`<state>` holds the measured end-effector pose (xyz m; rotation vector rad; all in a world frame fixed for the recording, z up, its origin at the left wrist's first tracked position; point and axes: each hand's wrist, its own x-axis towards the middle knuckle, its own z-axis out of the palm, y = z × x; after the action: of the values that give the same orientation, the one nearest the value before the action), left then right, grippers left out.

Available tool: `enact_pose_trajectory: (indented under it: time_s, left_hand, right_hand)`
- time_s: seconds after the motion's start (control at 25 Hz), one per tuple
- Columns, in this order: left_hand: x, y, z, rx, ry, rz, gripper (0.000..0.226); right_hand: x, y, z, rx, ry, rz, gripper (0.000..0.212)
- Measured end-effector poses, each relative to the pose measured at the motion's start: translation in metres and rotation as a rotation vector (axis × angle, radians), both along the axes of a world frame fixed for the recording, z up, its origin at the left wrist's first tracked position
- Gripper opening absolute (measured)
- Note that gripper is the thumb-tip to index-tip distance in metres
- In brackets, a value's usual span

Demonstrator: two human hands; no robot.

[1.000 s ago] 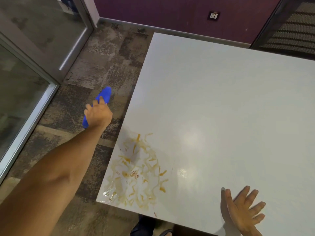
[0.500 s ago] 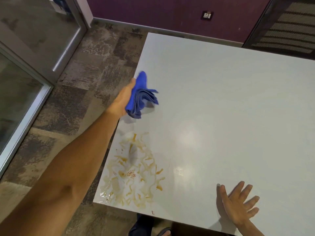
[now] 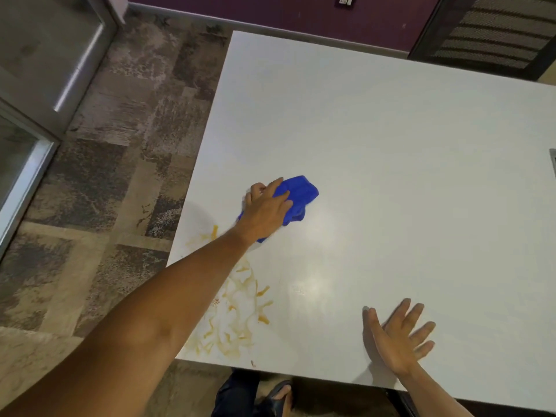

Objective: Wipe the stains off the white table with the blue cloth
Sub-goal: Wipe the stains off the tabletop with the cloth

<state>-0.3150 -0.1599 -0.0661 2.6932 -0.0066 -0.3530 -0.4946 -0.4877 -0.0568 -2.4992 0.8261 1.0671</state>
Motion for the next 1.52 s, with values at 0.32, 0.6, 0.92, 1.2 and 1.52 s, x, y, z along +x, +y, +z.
enact_pose_trajectory:
  time_s: [0.32, 0.6, 0.92, 1.2, 1.52]
  left_hand:
    - [-0.052, -0.037, -0.010, 0.156, -0.061, -0.142, 0.072]
    - [-0.149, -0.086, 0.009, 0.002, 0.009, -0.093, 0.056]
    - [-0.259, -0.110, 0.020, 0.200, 0.002, -0.258, 0.056]
    - [-0.268, -0.088, -0.011, 0.155, -0.221, -0.526, 0.062]
    - [-0.240, -0.091, -0.043, 0.217, -0.246, -0.290, 0.068]
  right_hand:
    - [-0.001, -0.001, -0.002, -0.015, 0.003, -0.010, 0.133]
    - [-0.003, 0.002, 0.002, -0.020, -0.033, 0.020, 0.118]
    - [-0.001, -0.001, 0.005, -0.032, 0.003, 0.055, 0.105]
    - [0.009, 0.038, -0.017, -0.181, -0.172, 0.015, 0.084]
    - [0.000, 0.032, -0.042, -0.265, -0.364, 0.017, 0.081]
